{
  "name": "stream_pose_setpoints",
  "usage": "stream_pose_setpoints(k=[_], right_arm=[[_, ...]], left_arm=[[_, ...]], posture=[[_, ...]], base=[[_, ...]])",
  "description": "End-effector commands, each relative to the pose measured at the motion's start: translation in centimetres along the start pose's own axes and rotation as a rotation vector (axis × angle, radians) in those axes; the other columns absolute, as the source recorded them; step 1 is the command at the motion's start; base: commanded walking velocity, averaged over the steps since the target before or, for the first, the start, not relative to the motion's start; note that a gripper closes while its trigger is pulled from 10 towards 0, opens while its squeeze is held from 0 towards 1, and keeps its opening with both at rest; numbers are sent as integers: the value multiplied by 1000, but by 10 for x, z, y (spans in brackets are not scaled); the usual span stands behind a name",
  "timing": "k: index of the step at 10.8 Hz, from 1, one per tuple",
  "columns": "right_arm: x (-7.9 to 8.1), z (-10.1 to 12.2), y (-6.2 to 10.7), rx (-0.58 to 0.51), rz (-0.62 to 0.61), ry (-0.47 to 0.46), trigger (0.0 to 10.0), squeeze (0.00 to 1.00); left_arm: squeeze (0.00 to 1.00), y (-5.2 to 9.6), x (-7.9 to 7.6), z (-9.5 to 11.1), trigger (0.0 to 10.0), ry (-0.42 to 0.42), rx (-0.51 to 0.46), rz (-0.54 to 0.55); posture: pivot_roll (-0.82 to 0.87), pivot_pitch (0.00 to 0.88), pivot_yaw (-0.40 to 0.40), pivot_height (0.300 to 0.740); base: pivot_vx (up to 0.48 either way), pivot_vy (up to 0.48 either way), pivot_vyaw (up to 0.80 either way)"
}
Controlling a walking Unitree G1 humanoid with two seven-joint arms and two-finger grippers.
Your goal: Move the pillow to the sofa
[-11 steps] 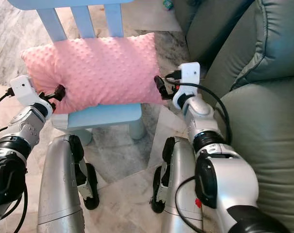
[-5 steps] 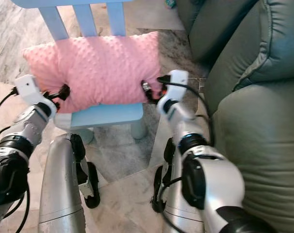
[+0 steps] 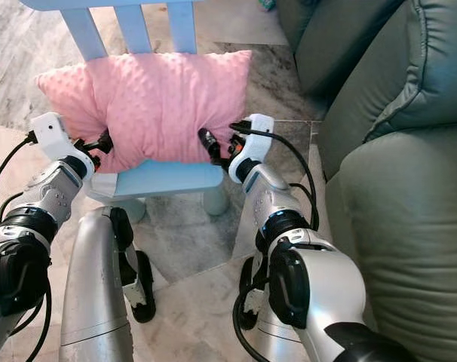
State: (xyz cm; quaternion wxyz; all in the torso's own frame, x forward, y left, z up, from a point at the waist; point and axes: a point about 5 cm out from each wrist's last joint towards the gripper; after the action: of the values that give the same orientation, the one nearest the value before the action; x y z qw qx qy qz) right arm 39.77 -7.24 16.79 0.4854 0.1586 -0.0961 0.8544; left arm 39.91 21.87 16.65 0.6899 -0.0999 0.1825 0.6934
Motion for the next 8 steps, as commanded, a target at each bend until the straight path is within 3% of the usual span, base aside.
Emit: stream_pose_setpoints(k=[1, 3, 4, 5, 8], right_arm=[[11, -25, 1, 85, 51, -12, 10000, 0], [10, -31, 3, 100, 52, -11, 10000, 0], [11, -31, 3, 99, 54, -11, 4235, 0], [12, -30, 2, 90, 57, -11, 0, 0], [11, -28, 2, 84, 52, 1, 0, 0]], left_arm=[[0, 0, -10, -21, 10000, 0, 82, -53], [0, 1, -12, -28, 10000, 5, 97, -77], [0, 1, -14, -29, 4471, 7, 100, -96], [0, 1, -18, -31, 0, 26, 99, -123], [0, 0, -22, -32, 0, 25, 105, -139]], posture=[[63, 527, -39, 467], [59, 525, -40, 467], [58, 523, -39, 467], [57, 522, -38, 467], [57, 519, -37, 467]], base=[[0, 0, 0], [0, 0, 0], [0, 0, 0], [0, 0, 0], [0, 0, 0]])
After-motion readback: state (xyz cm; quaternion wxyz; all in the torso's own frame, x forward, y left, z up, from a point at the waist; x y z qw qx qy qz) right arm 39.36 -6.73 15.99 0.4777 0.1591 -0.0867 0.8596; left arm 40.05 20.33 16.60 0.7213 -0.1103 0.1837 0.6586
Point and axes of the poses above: a point about 5 cm out from each wrist's last joint towards the gripper, its own y axis pointing back from the gripper into the wrist, its own z axis along the axis of the wrist's last joint, x = y × z, and after that the axes turned 3 degrees about y, right-handed
